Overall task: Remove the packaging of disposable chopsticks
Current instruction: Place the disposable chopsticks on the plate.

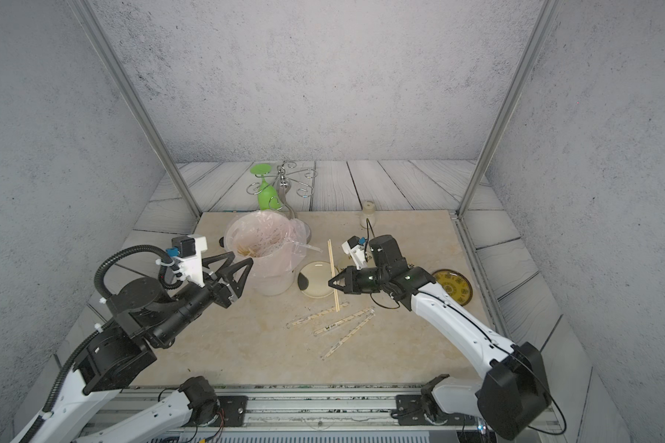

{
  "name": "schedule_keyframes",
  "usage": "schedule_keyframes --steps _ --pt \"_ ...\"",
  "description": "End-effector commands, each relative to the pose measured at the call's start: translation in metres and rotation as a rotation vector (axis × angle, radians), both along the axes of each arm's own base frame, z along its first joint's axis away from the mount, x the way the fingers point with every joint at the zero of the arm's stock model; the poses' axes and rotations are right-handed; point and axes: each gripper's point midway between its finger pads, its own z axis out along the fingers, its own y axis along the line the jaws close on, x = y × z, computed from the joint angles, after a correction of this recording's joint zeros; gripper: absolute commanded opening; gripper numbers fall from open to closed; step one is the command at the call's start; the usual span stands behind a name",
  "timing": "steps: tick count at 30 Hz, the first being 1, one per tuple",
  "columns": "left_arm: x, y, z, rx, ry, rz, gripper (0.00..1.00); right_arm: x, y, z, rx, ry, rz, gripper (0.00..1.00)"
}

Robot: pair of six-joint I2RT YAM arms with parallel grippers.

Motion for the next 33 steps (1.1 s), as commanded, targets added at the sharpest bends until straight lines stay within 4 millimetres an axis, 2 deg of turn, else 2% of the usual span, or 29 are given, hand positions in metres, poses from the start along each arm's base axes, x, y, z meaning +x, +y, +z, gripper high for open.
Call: schedule_keyframes --steps 1,8,15,17,25,33 --pt "0.0 0.006 0.004 0.014 -0.026 0.022 0.62 0.032 0.013 -0.025 -0.002 0.005 -0.058 0.0" --pt "-0.001 0.013 -0.001 0.035 -0.019 0.047 0.62 0.075 0.043 -0.077 -0.017 0.1 -0.044 0.0" --pt "0.002 0.016 -0.002 0.066 -0.03 0.072 0.62 0.103 0.061 -0.129 -0.06 0.195 -0.048 0.0" --pt "0.003 0.016 -0.002 0.071 -0.031 0.072 0.62 0.107 0.064 -0.143 -0.07 0.223 -0.05 0.0" --pt "0.006 0.013 -0.005 0.092 -0.029 0.071 0.62 0.109 0.069 -0.173 -0.079 0.31 -0.057 0.0" --pt "0.008 0.007 -0.008 0.1 -0.021 0.057 0.62 0.104 0.072 -0.189 -0.069 0.373 -0.055 0.0"
